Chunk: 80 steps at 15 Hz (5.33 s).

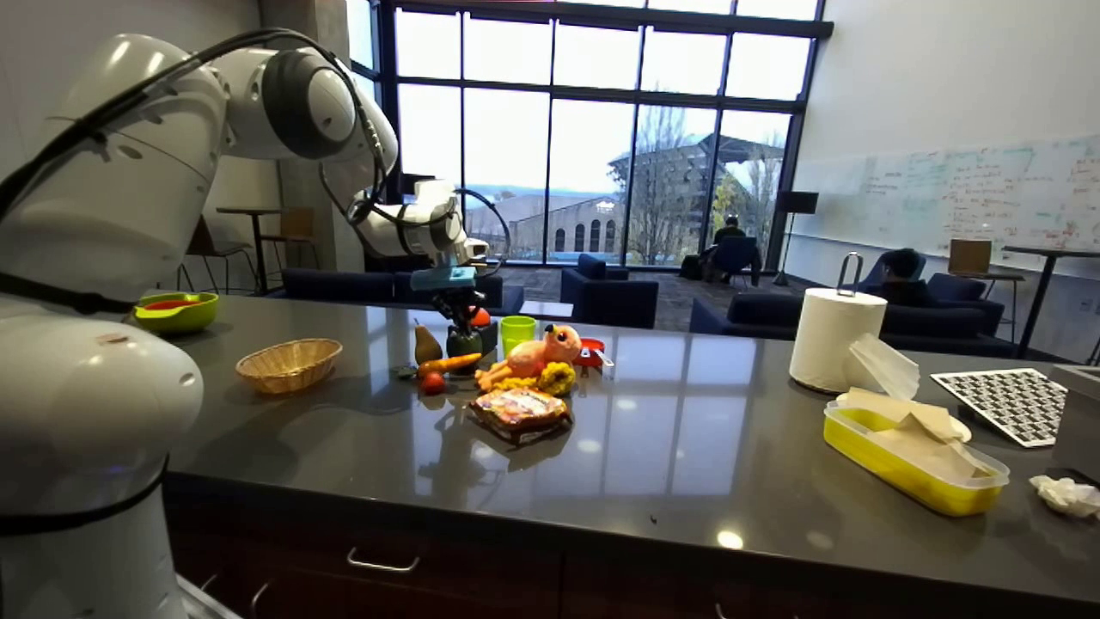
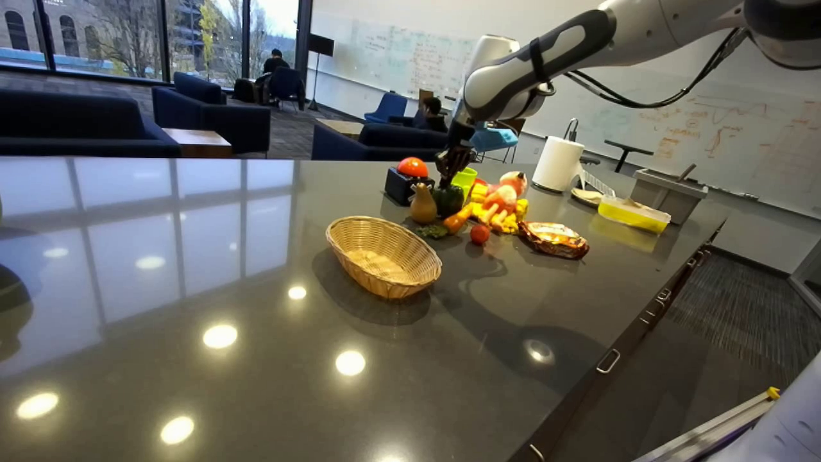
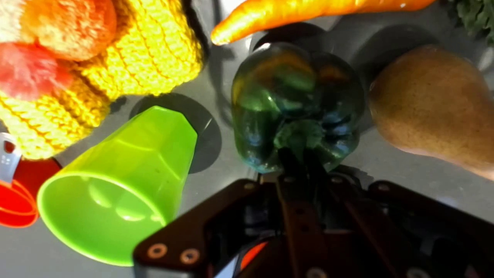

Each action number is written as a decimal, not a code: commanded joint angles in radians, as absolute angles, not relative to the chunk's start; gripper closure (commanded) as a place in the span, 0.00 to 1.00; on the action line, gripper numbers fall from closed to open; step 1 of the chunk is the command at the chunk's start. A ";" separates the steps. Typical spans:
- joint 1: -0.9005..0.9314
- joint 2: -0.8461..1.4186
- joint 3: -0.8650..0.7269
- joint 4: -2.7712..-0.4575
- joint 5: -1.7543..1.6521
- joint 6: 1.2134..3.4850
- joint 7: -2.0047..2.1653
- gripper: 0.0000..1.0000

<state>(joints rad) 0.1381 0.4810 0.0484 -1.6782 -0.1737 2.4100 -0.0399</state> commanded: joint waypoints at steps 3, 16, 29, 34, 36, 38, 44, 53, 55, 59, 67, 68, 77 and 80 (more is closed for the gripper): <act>0.192 0.353 0.028 -1.775 -0.244 2.385 0.037 0.98; 0.293 0.152 0.143 -1.887 -0.334 2.220 0.170 0.98; 0.318 0.175 0.257 -1.928 -0.219 2.285 0.111 0.98; 0.323 0.211 0.282 -1.901 -0.111 2.291 0.065 0.98; 0.325 0.224 0.292 -1.907 -0.091 2.321 0.039 0.98; 0.327 0.240 0.299 -1.913 -0.088 2.372 0.006 0.98; 0.318 0.300 0.323 -1.904 -0.032 2.439 -0.094 0.98; 0.308 0.323 0.328 -1.905 0.057 2.429 -0.158 0.42; 0.305 0.313 0.323 -1.911 0.048 2.433 -0.156 0.28; 0.289 0.289 0.311 -1.918 0.030 2.428 -0.173 0.00; 0.246 0.258 0.269 -1.913 0.005 2.434 -0.195 0.00; 0.241 0.256 0.262 -1.911 0.001 2.431 -0.196 0.00; 0.217 0.300 0.178 -1.886 -0.123 2.424 -0.165 0.00; 0.217 0.324 0.157 -1.873 -0.168 2.418 -0.162 0.00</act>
